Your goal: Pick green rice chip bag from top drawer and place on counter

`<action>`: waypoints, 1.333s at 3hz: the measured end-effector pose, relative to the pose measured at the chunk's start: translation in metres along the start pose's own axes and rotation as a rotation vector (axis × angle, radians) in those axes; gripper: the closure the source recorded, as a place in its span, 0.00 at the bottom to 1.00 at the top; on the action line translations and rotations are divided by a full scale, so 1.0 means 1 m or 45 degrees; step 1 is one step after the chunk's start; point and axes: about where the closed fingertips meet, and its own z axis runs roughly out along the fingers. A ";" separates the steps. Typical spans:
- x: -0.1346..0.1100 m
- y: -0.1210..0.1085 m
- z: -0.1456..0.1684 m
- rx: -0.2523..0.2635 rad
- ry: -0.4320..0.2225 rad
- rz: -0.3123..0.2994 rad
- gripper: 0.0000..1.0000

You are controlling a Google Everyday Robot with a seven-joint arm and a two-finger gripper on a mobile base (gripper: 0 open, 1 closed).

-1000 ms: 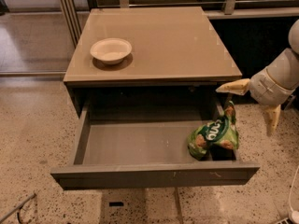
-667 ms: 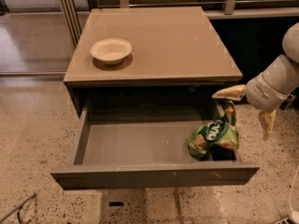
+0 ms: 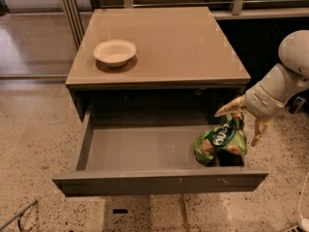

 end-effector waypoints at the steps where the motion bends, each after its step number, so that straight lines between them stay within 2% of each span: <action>1: 0.004 -0.004 0.006 0.002 -0.014 -0.010 0.26; 2: 0.007 -0.005 0.010 0.000 -0.016 -0.009 0.45; 4: 0.010 -0.005 0.010 0.004 -0.010 0.000 0.92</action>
Offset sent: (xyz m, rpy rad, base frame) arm 0.0133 0.0002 -0.0114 0.0045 0.0073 0.0078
